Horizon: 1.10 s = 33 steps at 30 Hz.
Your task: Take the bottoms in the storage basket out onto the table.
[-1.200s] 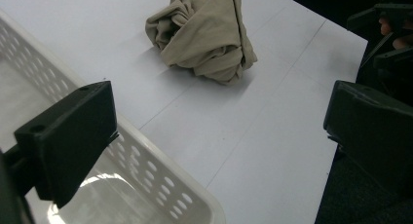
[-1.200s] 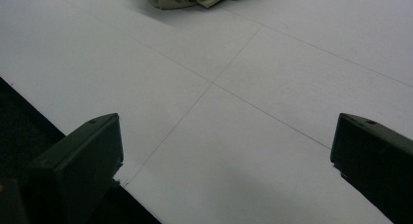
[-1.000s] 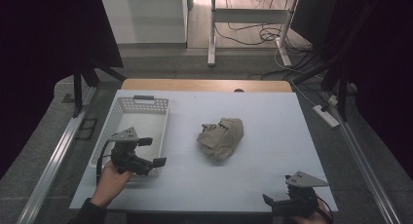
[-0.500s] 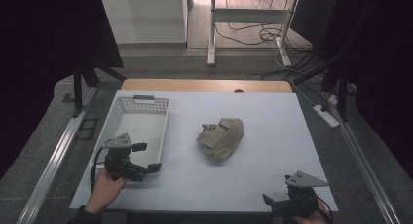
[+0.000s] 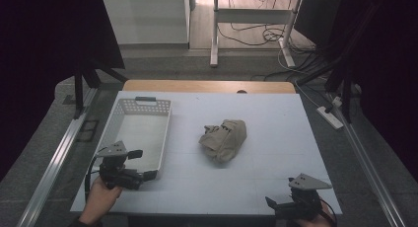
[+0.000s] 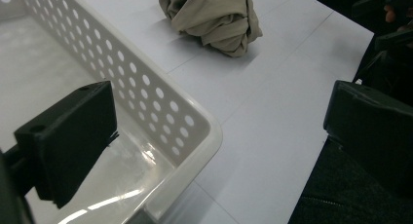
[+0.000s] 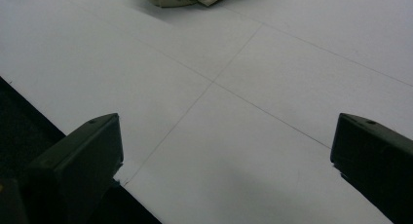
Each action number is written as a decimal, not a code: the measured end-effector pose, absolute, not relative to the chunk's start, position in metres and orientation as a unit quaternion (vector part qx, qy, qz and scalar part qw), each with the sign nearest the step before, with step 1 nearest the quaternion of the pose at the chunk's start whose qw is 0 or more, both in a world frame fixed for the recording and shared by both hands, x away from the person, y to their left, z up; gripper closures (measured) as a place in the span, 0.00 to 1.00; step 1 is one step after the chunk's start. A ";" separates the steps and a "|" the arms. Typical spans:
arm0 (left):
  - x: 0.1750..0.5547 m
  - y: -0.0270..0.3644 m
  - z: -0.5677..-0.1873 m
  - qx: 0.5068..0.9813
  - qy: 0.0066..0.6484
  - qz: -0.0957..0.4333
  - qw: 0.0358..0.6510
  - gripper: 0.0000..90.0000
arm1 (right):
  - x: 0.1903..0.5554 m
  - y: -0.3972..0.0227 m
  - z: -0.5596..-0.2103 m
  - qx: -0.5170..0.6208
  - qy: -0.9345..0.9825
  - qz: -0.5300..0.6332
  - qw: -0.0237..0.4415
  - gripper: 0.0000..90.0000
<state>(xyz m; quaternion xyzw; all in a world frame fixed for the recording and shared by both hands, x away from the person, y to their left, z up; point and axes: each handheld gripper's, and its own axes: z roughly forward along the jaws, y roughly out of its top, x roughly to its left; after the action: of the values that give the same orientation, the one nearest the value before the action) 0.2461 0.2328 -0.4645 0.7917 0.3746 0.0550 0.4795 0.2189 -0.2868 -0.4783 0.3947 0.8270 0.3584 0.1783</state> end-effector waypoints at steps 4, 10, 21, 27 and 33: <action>0.242 0.235 -0.466 0.791 0.378 0.058 0.478 0.00 | 0.219 -0.287 -0.478 0.394 0.827 0.358 0.178 0.00; 0.235 0.242 -0.468 0.788 0.385 0.062 0.477 0.00 | 0.219 -0.287 -0.478 0.393 0.828 0.357 0.179 0.00; 0.220 0.253 -0.472 0.786 0.399 0.072 0.467 0.00 | 0.219 -0.286 -0.478 0.394 0.829 0.356 0.178 0.00; 0.211 0.258 -0.474 0.788 0.405 0.081 0.457 0.00 | 0.219 -0.286 -0.479 0.393 0.829 0.356 0.177 0.00; 0.204 0.263 -0.477 0.783 0.413 0.086 0.457 0.00 | 0.219 -0.286 -0.479 0.393 0.830 0.355 0.177 0.00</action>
<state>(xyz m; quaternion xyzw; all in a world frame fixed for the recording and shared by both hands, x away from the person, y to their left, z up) 0.2038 0.2633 -0.4766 0.7833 0.4127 0.0863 0.4569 0.2193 -0.2860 -0.4787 0.3927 0.8297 0.3552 0.1770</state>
